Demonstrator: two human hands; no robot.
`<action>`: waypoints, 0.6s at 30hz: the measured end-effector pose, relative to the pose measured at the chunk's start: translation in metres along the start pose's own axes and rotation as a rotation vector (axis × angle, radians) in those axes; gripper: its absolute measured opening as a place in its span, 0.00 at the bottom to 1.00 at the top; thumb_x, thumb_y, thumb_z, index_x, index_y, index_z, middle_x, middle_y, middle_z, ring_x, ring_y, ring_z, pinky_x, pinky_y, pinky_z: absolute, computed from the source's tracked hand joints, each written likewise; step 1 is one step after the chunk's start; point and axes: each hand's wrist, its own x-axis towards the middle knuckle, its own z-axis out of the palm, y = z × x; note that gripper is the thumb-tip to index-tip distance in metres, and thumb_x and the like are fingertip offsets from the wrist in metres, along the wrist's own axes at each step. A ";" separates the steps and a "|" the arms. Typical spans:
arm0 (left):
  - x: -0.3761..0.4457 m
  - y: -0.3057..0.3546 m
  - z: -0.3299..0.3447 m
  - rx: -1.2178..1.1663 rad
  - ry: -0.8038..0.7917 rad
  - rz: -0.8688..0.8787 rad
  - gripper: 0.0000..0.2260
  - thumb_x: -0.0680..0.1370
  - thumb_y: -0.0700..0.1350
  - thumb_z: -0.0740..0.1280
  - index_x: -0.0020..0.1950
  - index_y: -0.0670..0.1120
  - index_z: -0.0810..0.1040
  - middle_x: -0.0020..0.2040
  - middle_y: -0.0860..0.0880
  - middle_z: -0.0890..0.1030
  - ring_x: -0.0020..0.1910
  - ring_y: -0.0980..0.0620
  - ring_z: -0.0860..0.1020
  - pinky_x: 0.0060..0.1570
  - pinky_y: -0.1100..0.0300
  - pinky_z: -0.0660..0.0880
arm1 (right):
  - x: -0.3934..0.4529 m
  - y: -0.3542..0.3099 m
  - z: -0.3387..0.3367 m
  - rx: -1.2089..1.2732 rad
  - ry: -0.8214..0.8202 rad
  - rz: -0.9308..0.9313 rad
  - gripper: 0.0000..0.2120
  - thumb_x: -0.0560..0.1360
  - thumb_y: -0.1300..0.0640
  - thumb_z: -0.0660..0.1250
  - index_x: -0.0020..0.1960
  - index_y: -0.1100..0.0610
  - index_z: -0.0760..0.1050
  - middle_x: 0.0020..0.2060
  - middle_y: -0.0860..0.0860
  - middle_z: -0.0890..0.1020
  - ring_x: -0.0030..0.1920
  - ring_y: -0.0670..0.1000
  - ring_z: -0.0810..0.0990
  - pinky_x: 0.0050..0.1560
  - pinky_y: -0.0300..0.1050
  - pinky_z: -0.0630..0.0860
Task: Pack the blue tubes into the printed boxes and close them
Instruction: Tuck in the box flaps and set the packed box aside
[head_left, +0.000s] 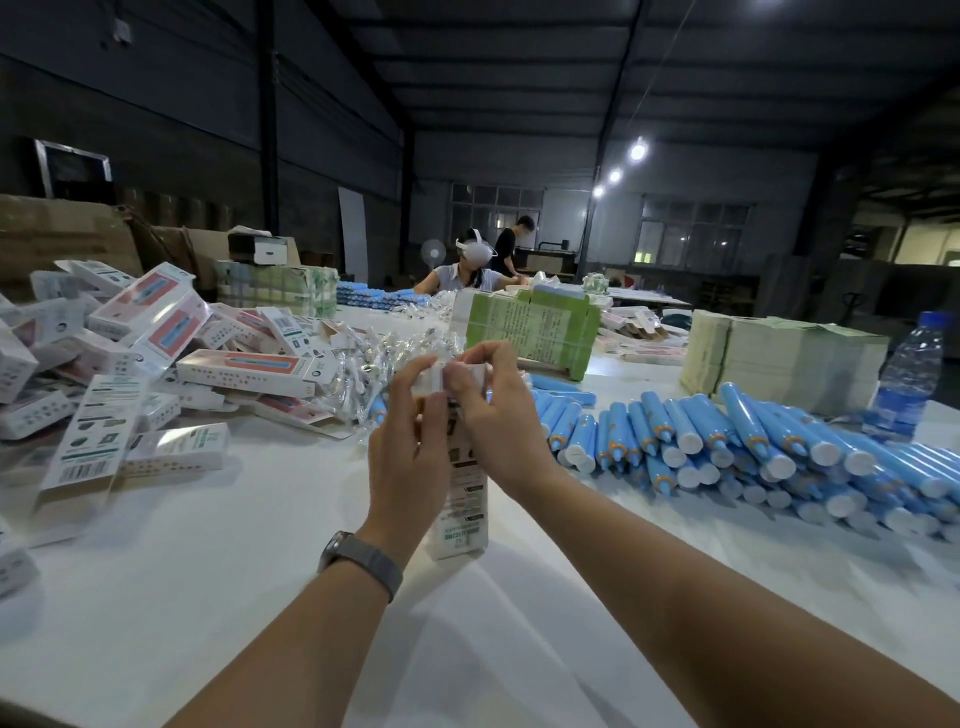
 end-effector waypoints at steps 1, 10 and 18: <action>0.000 0.000 0.000 0.007 0.008 0.006 0.10 0.81 0.57 0.58 0.61 0.70 0.69 0.44 0.55 0.84 0.42 0.54 0.83 0.41 0.44 0.82 | -0.001 0.000 -0.003 -0.067 -0.010 -0.012 0.05 0.79 0.53 0.66 0.53 0.48 0.70 0.51 0.46 0.75 0.53 0.49 0.76 0.57 0.54 0.75; -0.006 0.019 0.003 -0.359 -0.183 -0.196 0.09 0.75 0.51 0.69 0.53 0.61 0.74 0.44 0.41 0.83 0.38 0.46 0.84 0.33 0.51 0.81 | -0.025 -0.005 -0.046 0.210 -0.227 0.323 0.25 0.82 0.54 0.62 0.77 0.50 0.63 0.68 0.52 0.73 0.61 0.52 0.79 0.58 0.42 0.77; -0.013 0.017 0.010 -0.458 -0.543 -0.393 0.12 0.73 0.53 0.71 0.56 0.60 0.82 0.42 0.39 0.84 0.36 0.46 0.83 0.35 0.54 0.82 | -0.065 -0.020 -0.109 -0.352 -0.320 0.299 0.44 0.72 0.55 0.75 0.80 0.55 0.55 0.67 0.51 0.71 0.64 0.51 0.74 0.67 0.46 0.71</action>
